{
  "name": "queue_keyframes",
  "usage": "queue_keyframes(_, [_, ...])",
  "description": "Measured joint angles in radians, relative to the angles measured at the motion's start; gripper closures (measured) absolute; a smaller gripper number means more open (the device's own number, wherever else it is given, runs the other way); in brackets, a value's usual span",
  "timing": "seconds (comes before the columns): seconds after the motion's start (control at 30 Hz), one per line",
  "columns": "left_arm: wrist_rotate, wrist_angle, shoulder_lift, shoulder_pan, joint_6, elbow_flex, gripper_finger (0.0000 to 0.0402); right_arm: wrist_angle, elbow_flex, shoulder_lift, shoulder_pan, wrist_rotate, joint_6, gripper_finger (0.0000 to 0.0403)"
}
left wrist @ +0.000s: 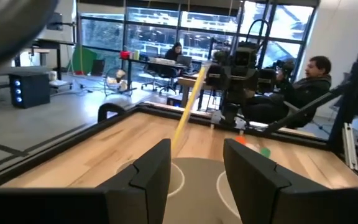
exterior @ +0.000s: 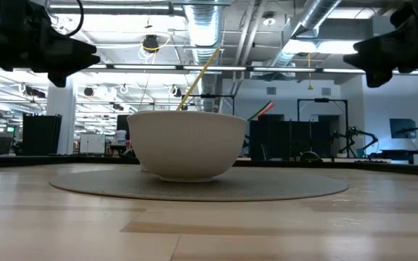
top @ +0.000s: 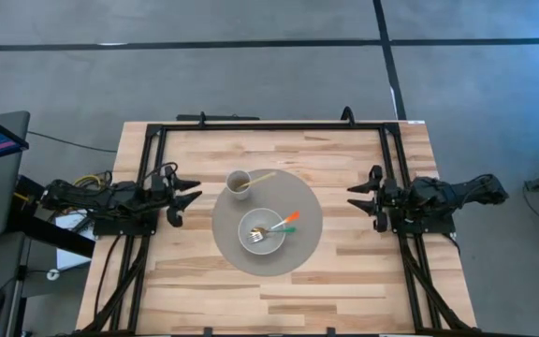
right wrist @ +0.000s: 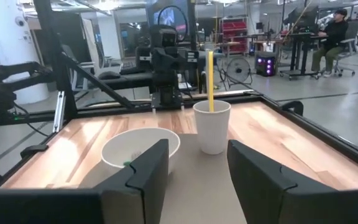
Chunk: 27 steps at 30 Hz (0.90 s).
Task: Pick & Place Utensil
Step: Return to Home Position
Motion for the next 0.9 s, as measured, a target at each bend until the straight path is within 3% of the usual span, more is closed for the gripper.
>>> queue_keyframes(0.13, [0.029,-0.001,0.000,0.001,0.000,0.000,0.0253,0.005,-0.015,0.000,0.001,-0.001,0.000,0.0242])
queue_keyframes(0.3, [0.042,-0.002,0.003,0.001,0.013,0.000,0.0253,0.092,-0.058,0.000,0.000,-0.082,-0.028,0.0241])
queue_keyframes(0.9, [0.042,0.006,0.003,0.001,0.024,0.000,0.0253,0.107,-0.071,0.010,-0.002,-0.078,-0.034,0.0241])
